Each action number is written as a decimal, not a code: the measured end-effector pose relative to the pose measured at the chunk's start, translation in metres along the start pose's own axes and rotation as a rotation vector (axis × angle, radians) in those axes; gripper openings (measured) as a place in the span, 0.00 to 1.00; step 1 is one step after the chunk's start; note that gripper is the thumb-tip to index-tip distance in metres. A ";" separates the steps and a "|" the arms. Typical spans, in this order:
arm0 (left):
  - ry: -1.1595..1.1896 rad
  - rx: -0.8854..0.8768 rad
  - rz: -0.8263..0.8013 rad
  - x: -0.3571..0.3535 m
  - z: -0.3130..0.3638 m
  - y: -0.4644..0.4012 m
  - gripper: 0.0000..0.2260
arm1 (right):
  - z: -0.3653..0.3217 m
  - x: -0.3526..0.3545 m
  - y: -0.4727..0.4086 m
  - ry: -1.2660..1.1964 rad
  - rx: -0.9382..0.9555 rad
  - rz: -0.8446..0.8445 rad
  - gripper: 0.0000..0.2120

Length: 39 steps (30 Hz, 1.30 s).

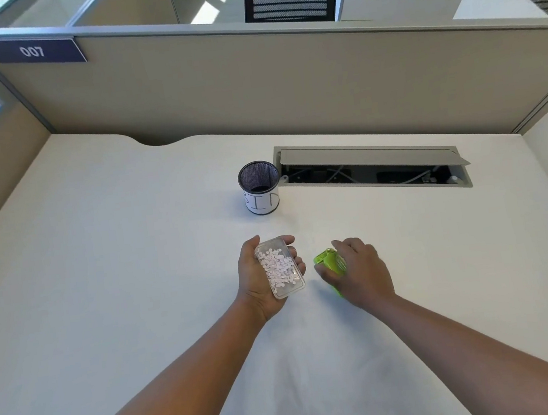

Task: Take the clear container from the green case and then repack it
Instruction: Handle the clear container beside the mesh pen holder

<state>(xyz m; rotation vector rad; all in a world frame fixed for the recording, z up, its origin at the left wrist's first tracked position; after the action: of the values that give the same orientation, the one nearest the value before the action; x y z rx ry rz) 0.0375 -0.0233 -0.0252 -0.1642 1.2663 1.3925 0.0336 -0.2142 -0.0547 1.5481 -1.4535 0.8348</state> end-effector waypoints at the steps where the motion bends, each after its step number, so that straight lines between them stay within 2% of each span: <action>1: -0.005 -0.002 0.002 -0.001 0.001 0.000 0.24 | -0.005 0.002 0.002 0.005 0.047 0.064 0.29; 4: -0.012 -0.018 0.010 -0.008 0.007 -0.001 0.24 | -0.029 0.015 0.009 -0.279 0.153 0.179 0.19; 6: -0.013 -0.046 0.024 -0.016 0.014 -0.002 0.24 | -0.049 0.024 0.012 -0.566 0.154 0.142 0.08; 8: 0.001 -0.080 0.042 -0.023 0.021 -0.004 0.23 | -0.066 0.030 0.013 -0.805 0.098 0.055 0.03; 11: 0.022 -0.154 0.057 -0.033 0.034 -0.007 0.23 | -0.082 0.034 0.011 -1.084 -0.005 -0.054 0.07; 14: 0.041 -0.217 0.074 -0.040 0.045 -0.010 0.23 | -0.093 0.037 0.009 -1.228 -0.028 -0.122 0.13; 16: 0.040 -0.251 0.089 -0.044 0.049 -0.012 0.23 | -0.098 0.036 0.008 -1.282 -0.045 -0.145 0.16; 19: 0.013 -0.276 0.111 -0.045 0.052 -0.014 0.21 | -0.102 0.037 0.003 -1.350 -0.109 -0.136 0.15; 24: -0.297 -0.352 0.209 -0.042 0.068 -0.017 0.12 | -0.099 0.045 -0.016 -1.395 -0.159 -0.081 0.14; 29: -0.532 -0.364 0.293 -0.042 0.086 -0.020 0.10 | -0.090 0.049 -0.040 -1.319 -0.194 -0.075 0.16; 32: -0.561 -0.367 0.312 -0.046 0.096 -0.024 0.11 | -0.093 0.051 -0.051 -1.320 -0.176 -0.142 0.19; 36: -0.552 -0.358 0.313 -0.050 0.101 -0.029 0.11 | -0.094 0.055 -0.061 -1.230 -0.097 -0.185 0.31; 39: -0.536 -0.363 0.321 -0.054 0.106 -0.031 0.11 | -0.096 0.055 -0.070 -1.155 -0.061 -0.183 0.33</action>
<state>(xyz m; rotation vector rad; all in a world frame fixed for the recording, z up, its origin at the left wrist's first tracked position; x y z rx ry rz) 0.1362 0.0124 0.0385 0.1685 0.6052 1.7859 0.1154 -0.1535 0.0267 2.1959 -1.9940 -0.3338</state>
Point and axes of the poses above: each hand's wrist, its own y-axis away from the middle knuckle, its own x-axis out of the back of the hand, z = x × y, the point moved 2 cm from there along -y, towards the middle knuckle, and after that the axes turned 2 degrees about -y, right-handed, at the moved point
